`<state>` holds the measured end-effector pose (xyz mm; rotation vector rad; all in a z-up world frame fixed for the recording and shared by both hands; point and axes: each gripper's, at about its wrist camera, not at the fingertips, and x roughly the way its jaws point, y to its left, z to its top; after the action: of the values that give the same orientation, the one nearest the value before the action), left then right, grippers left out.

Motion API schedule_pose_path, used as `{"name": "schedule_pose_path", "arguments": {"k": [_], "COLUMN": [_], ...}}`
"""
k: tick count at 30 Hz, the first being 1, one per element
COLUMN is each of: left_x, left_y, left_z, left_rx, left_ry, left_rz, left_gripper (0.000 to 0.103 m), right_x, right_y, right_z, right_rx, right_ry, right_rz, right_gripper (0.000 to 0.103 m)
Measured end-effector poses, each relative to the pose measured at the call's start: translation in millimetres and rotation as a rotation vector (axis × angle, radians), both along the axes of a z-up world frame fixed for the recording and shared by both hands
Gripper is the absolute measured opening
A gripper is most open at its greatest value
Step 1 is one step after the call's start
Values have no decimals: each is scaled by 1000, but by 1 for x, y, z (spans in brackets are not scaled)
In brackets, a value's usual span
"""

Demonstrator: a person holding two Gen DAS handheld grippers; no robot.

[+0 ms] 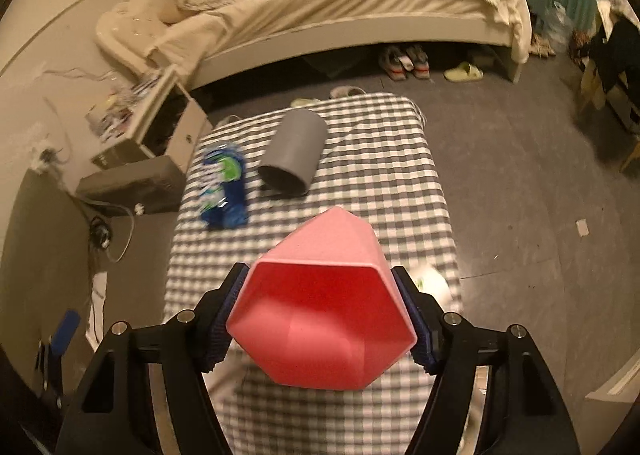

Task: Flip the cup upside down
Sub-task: 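Lift the pink cup with the right tool and rotate its opening downward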

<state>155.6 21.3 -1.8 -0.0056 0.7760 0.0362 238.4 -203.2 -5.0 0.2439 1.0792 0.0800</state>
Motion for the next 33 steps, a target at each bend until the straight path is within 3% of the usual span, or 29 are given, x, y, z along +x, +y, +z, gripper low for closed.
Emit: {"name": "schedule_pose_path", "arguments": {"k": [3,7,16,26,33], "left_x": [-29,-60,-112,-123,-119], "left_y": [3,12,28,13,-3], "left_z": [9,7,-22,-41,-47], "left_rx": [-3,-6,45,44,65], "left_ry": [-24,-28,30,81,97], "left_rz": [6,17,77,50,14], "left_gripper": [103,103,103,103,103], "right_x": [-39,-81,-132,-181,-187], "right_y": [5,21,54,50,35], "right_z": [14,12,-52,-107,-113], "right_rx": [-2,-52,-159,-193,-133], "right_ry": [-21,-23,-9,22,19], "right_rz": [34,72,145,169,169], "right_gripper": [70,70,68,61,61]}}
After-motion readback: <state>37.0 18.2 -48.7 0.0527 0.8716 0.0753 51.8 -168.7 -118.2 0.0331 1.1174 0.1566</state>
